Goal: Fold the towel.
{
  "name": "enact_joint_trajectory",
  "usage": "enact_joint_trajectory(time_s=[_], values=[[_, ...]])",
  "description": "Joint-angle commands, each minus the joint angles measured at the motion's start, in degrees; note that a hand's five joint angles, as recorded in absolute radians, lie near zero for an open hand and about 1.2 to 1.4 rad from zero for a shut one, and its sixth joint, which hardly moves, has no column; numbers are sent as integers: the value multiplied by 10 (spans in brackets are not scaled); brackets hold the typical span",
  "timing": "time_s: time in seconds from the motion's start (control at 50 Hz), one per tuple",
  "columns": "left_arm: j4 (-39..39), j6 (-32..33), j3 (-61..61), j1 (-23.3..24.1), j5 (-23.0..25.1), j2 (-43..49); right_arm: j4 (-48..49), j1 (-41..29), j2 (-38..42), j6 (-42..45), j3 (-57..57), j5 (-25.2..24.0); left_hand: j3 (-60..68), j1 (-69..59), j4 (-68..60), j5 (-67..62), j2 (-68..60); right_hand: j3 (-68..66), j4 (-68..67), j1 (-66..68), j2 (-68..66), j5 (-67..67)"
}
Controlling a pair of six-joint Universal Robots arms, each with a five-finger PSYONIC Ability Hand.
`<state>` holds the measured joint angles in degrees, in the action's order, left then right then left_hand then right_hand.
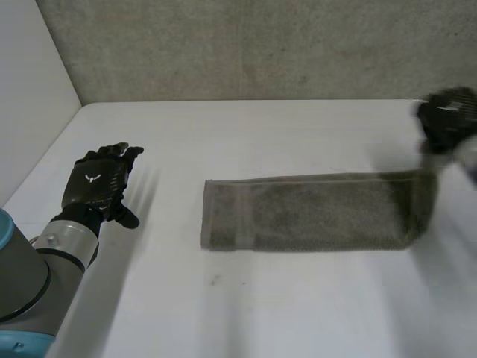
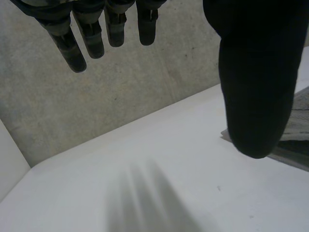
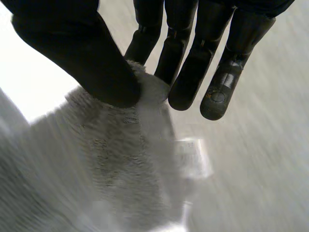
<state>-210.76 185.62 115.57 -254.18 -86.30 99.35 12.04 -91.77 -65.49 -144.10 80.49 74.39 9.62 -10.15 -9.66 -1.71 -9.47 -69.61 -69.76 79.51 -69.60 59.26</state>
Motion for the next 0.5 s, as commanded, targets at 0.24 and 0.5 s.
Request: enact_joint_trajectory(time_s=[0.24, 0.5], values=[[-2, 1, 7, 0, 1, -6, 8, -442, 172, -14, -87, 13, 4, 1, -4, 17, -6, -104, -102, 5, -104, 107], [-3, 0, 9, 4, 1, -4, -7, -447, 129, -44, -42, 28, 4, 1, -3, 17, -5, 596, 598, -695, 596, -593]])
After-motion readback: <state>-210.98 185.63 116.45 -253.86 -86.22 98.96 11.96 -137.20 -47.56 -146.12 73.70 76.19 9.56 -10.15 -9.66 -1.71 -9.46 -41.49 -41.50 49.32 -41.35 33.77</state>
